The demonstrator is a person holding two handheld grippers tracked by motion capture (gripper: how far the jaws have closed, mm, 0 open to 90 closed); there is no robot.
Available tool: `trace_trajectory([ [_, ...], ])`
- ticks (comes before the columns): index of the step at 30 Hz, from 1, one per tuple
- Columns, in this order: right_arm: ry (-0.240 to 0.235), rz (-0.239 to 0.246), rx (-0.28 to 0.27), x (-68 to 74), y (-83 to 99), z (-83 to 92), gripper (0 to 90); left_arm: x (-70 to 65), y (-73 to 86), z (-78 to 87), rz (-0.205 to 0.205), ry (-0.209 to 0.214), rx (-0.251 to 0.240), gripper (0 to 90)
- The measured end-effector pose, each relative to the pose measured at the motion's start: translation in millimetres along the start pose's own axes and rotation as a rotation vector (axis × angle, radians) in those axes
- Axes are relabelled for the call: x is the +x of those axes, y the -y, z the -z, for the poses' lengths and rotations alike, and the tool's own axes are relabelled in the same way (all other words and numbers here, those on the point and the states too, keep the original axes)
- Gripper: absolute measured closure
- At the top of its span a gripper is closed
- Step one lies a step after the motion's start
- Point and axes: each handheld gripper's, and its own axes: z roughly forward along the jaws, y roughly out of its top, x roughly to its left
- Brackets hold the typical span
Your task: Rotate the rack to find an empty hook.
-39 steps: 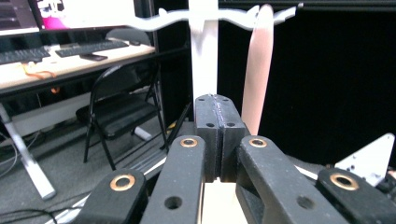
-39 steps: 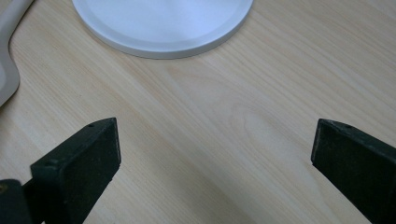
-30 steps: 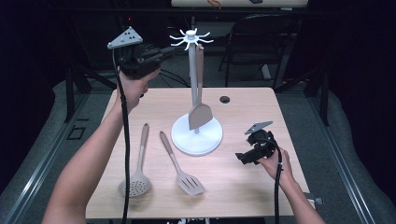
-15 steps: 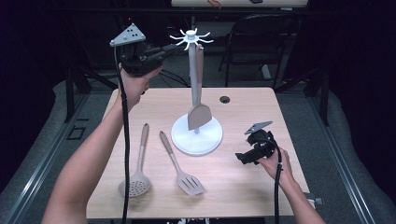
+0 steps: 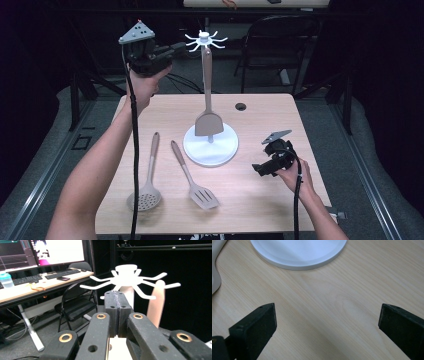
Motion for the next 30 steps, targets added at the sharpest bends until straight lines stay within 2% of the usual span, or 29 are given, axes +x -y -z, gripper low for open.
trace_trajectory([
  [5,0.006,0.004,0.003,-0.4,0.1,0.0,1.2,6.7,-2.3,-3.3,0.019,-0.01,-0.004,90.0],
  [8,0.011,0.005,0.001,-0.7,0.4,-0.5,1.2,5.6,-4.3,-1.8,0.01,-0.011,-0.001,90.0],
  [16,0.0,0.001,0.001,-0.5,0.5,0.0,1.3,-6.6,-2.4,13.3,-0.011,0.0,-0.028,90.0],
  [21,0.007,0.003,0.001,0.0,-0.2,0.1,1.3,-15.5,-1.7,22.6,-0.021,0.032,-0.045,90.0],
  [26,0.001,0.008,0.003,0.9,-1.3,-0.5,1.3,-23.2,-1.9,19.3,-0.042,0.056,-0.028,90.0],
  [30,0.005,0.01,0.007,0.7,-1.2,-0.2,1.3,-24.4,-2.7,14.4,-0.051,0.05,-0.019,90.0],
])
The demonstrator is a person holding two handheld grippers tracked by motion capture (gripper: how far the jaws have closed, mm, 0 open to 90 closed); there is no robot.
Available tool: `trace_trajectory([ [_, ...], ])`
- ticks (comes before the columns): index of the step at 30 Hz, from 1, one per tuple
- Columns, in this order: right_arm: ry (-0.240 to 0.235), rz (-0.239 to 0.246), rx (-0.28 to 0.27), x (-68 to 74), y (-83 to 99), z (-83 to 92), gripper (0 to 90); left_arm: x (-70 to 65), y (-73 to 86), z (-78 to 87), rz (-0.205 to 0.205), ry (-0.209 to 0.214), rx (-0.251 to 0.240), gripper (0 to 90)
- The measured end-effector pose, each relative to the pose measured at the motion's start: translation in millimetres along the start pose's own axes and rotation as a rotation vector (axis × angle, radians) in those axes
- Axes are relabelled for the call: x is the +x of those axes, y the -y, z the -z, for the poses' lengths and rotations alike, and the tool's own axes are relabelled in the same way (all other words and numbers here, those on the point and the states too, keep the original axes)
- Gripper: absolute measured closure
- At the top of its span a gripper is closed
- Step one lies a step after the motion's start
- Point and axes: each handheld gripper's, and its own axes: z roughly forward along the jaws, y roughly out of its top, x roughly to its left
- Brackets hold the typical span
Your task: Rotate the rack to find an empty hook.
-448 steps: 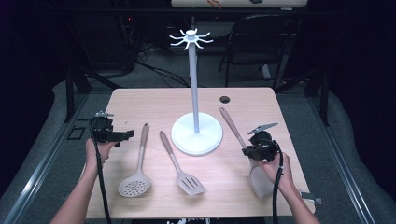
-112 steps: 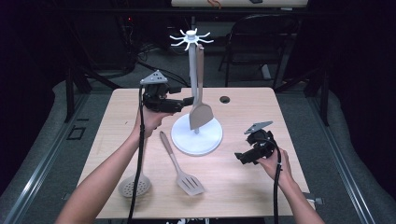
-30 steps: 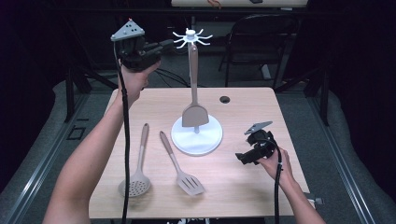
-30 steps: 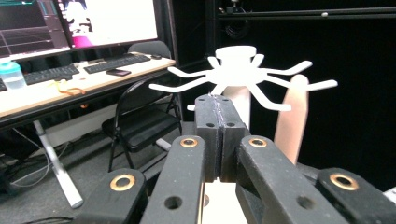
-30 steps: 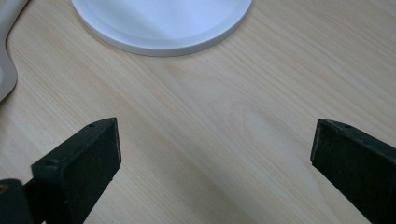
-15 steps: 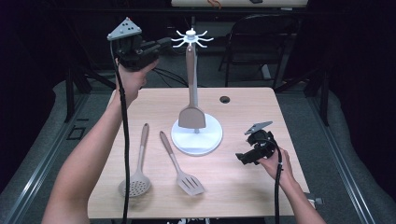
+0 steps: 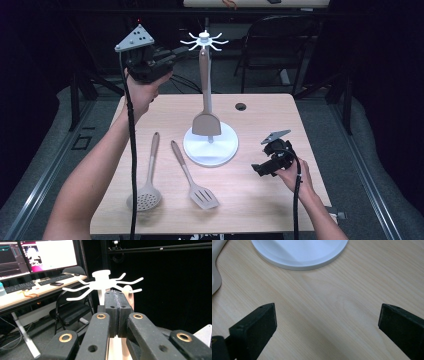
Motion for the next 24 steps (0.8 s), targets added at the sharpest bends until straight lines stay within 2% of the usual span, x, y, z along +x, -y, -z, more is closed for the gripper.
trace_trajectory([
  [6,-0.004,-0.011,-0.007,-1.1,1.6,0.2,1.3,4.6,0.5,-2.2,0.006,-0.013,0.003,90.0],
  [24,0.002,-0.004,-0.003,-1.3,1.1,-0.2,1.3,17.4,0.6,-2.5,0.027,-0.043,0.013,90.0],
])
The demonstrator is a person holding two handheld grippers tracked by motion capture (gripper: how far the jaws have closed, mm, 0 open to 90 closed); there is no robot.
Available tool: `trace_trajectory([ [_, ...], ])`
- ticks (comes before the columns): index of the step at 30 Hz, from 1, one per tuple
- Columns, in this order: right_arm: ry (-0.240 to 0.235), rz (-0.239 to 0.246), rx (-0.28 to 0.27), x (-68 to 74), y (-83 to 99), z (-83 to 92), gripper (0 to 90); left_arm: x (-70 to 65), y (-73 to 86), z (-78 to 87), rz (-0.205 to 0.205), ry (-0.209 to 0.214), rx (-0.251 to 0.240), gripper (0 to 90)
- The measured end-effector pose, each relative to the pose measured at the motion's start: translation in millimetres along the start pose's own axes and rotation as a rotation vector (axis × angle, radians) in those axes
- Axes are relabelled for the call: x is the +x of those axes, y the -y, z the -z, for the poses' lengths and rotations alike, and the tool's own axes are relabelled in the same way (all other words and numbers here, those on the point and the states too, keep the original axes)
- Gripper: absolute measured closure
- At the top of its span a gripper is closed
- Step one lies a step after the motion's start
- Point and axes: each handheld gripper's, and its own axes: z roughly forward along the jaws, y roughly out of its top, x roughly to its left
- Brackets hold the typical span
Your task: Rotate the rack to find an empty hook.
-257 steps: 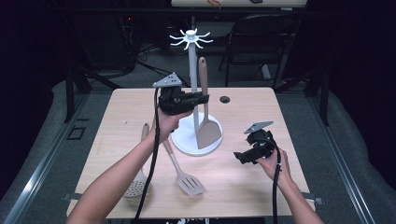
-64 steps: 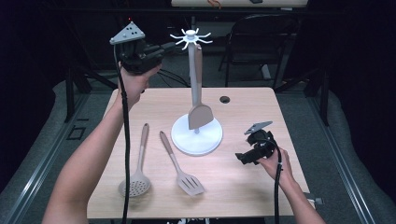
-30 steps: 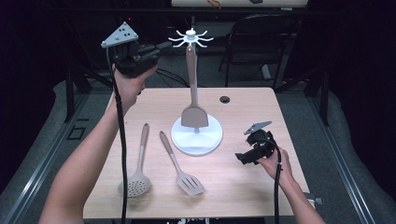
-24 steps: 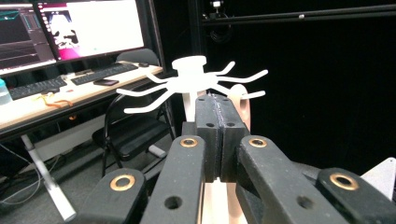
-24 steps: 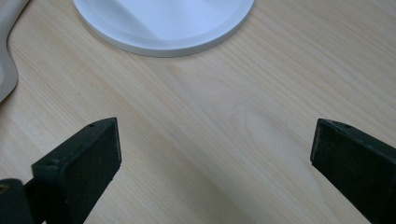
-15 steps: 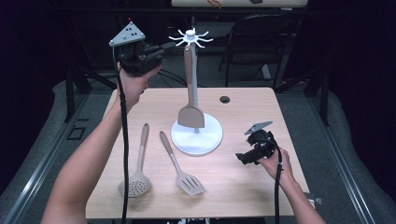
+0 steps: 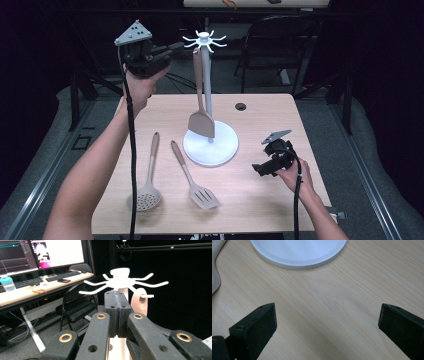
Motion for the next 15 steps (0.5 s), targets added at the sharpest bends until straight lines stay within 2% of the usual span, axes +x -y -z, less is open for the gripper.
trace_trajectory([
  [3,-0.004,0.001,0.001,0.2,-0.1,0.3,1.3,-0.6,0.6,0.9,0.001,0.003,0.0,90.0],
  [8,-0.009,0.0,0.004,0.7,-0.1,0.1,1.4,-5.1,5.2,6.7,0.016,0.008,0.001,62.2],
  [11,-0.015,0.001,0.004,1.8,-0.5,0.5,1.6,-9.5,13.9,12.7,0.018,-0.013,0.021,50.4],
  [15,-0.025,0.008,0.001,4.4,-1.8,0.6,2.1,-12.0,26.4,19.1,0.017,-0.019,0.048,39.3],
])
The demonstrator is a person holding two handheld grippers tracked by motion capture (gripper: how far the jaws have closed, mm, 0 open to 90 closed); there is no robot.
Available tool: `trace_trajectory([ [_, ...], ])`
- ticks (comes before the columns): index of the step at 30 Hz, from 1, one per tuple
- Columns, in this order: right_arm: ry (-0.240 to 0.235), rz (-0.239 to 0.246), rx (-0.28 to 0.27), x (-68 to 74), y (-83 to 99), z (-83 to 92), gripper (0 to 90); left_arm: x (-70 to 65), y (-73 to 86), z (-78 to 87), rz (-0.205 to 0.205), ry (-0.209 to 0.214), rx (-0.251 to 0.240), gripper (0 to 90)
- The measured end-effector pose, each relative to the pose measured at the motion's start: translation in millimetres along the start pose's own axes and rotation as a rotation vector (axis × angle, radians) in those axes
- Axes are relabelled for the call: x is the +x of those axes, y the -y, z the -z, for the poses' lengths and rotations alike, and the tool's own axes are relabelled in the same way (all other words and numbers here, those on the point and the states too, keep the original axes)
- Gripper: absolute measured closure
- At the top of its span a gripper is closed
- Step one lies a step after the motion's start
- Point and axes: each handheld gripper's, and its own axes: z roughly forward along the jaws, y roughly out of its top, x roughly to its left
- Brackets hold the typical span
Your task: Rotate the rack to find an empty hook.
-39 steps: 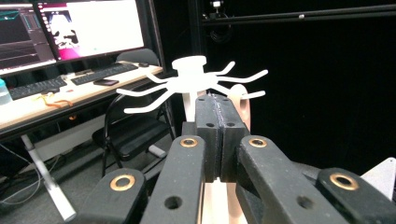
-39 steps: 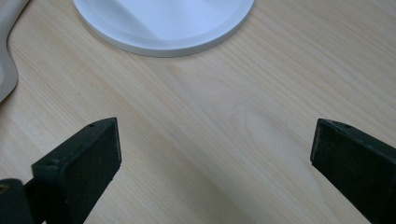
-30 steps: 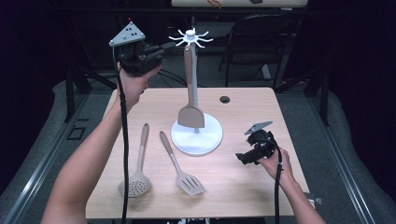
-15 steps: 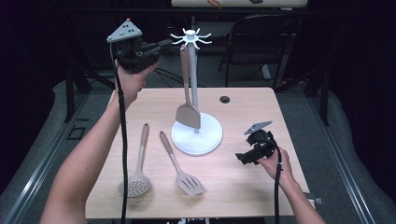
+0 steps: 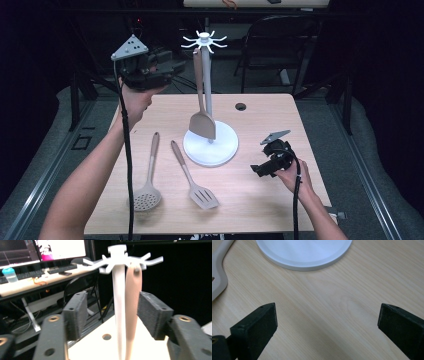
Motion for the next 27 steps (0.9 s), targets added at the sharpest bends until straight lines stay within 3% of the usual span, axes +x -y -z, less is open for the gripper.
trace_trajectory([
  [5,-0.011,0.007,-0.003,5.0,-2.2,-0.8,2.6,-0.5,19.7,4.2,0.007,-0.009,0.043,27.7],
  [11,-0.035,0.016,0.002,11.1,-4.5,-2.4,4.2,5.5,62.9,7.3,0.065,-0.004,0.107,19.9],
  [12,-0.036,0.019,0.003,11.9,-4.7,-3.0,4.2,5.5,62.9,7.3,0.065,-0.004,0.107,19.0],
  [19,-0.047,0.027,0.012,17.6,-6.2,-5.9,4.2,14.5,114.5,10.7,0.129,-0.023,0.181,15.6],
  [22,-0.054,0.029,0.018,19.0,-6.5,-7.7,4.2,18.5,128.3,12.2,0.164,-0.027,0.189,15.2],
  [27,-0.061,0.035,0.025,21.6,-7.1,-9.8,4.3,20.9,142.8,15.2,0.186,-0.038,0.203,14.5],
])
